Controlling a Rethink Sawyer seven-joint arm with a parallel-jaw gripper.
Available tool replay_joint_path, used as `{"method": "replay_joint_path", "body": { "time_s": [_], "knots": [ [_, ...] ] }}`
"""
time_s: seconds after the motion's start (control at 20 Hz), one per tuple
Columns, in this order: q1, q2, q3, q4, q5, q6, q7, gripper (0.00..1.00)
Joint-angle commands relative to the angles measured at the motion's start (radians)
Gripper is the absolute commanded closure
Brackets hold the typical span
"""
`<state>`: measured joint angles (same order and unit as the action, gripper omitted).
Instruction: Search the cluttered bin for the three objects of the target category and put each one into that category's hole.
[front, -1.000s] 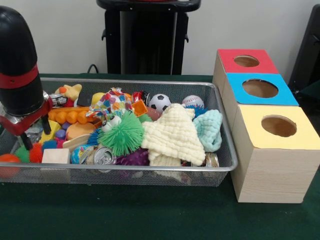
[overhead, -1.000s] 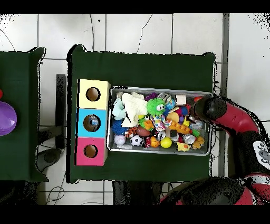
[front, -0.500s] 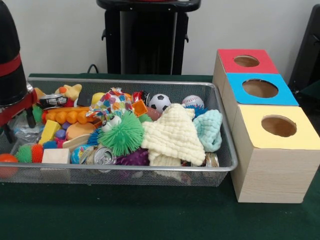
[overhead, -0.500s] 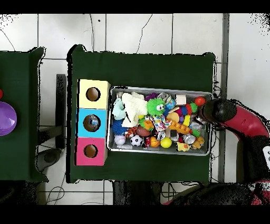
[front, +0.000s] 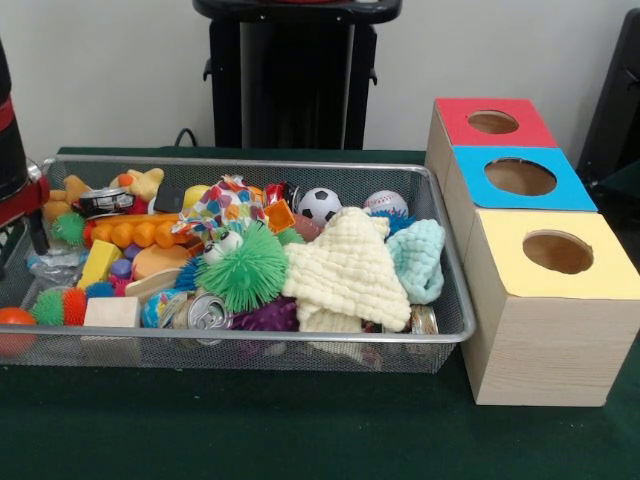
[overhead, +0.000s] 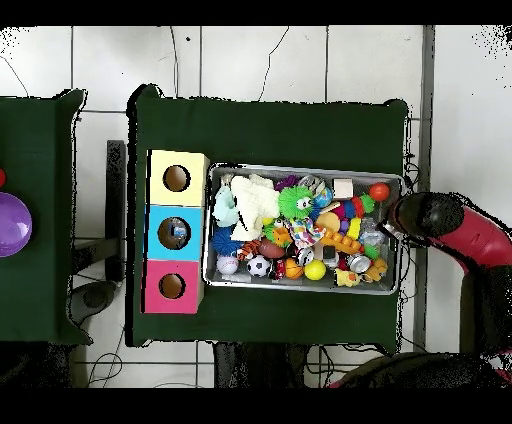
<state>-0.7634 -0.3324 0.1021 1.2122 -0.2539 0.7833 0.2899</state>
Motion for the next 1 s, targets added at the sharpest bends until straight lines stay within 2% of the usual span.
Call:
{"method": "replay_joint_path", "body": {
  "time_s": [0.05, 0.5, 0.65, 1.0],
  "knots": [
    [0.016, 0.088, 0.023, 0.013, 0.059, -0.084, 0.331, 0.0],
    [0.026, 0.091, -0.004, 0.049, 0.092, -0.096, 0.34, 0.0],
    [0.019, 0.095, 0.003, 0.058, 0.091, -0.099, 0.306, 0.0],
    [0.073, 0.096, -0.128, 0.012, 0.058, -0.037, 0.349, 0.0]
  ]
}}
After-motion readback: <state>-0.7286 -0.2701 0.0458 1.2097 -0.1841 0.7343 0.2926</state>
